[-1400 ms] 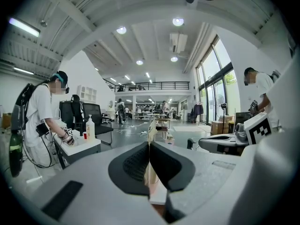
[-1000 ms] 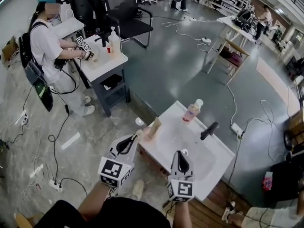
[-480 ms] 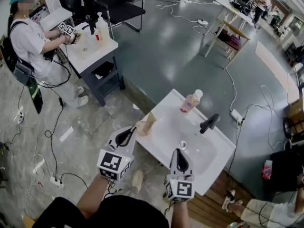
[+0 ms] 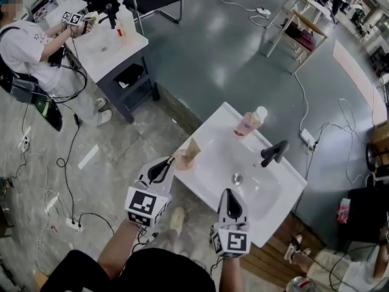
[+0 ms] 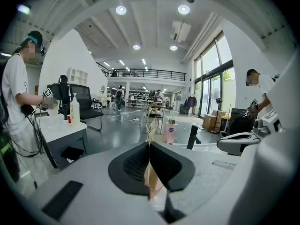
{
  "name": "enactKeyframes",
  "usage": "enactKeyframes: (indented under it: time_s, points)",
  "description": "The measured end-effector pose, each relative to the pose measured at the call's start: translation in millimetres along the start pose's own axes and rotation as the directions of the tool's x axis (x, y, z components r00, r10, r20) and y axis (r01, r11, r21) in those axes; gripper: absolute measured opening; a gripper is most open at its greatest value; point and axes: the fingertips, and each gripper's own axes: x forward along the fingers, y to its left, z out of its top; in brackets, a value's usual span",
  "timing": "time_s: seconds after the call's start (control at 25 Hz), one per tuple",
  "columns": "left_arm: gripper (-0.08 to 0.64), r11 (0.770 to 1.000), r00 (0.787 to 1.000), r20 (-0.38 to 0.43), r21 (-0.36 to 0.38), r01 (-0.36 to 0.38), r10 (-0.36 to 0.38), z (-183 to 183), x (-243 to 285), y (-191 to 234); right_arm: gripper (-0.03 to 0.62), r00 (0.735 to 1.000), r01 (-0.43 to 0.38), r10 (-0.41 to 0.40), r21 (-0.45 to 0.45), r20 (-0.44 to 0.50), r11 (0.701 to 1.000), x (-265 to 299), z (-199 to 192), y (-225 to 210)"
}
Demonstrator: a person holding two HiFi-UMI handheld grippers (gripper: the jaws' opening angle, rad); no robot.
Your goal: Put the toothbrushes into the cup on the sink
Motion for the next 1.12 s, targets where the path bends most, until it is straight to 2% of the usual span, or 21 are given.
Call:
enactKeyframes:
  time_s: [0.64,1.04,1.08,1.12]
  points:
    - [0.005,0.999,0.998,-0.062,-0.043,-0.013,0.011,-40.0,32.5,15.6,-0.002,0.998,0.021,-0.019,0.031,-0.067,0.999,17.5,-29.3,-15.3]
    - [0.006,0.998,0.998,-0.065,-0.054,-0.023,0.02,-41.7,35.5,17.0,-0.002,0.997,0.014,-0.011,0.037,-0.078,0.999,23.7,-33.8,-14.5]
    - [0.012,0.998,0.998,-0.067,-0.058,-0.02,0.016,-42.7,36.0,16.7,-0.002,0.997,0.014,-0.011,0.038,-0.078,0.999,24.2,-33.6,-14.7]
    - [0.056,0.998,0.997,-0.072,-0.063,-0.009,0.005,-44.3,37.0,15.3,-0.002,0.997,0.017,-0.013,0.039,-0.078,0.999,24.5,-33.2,-15.2]
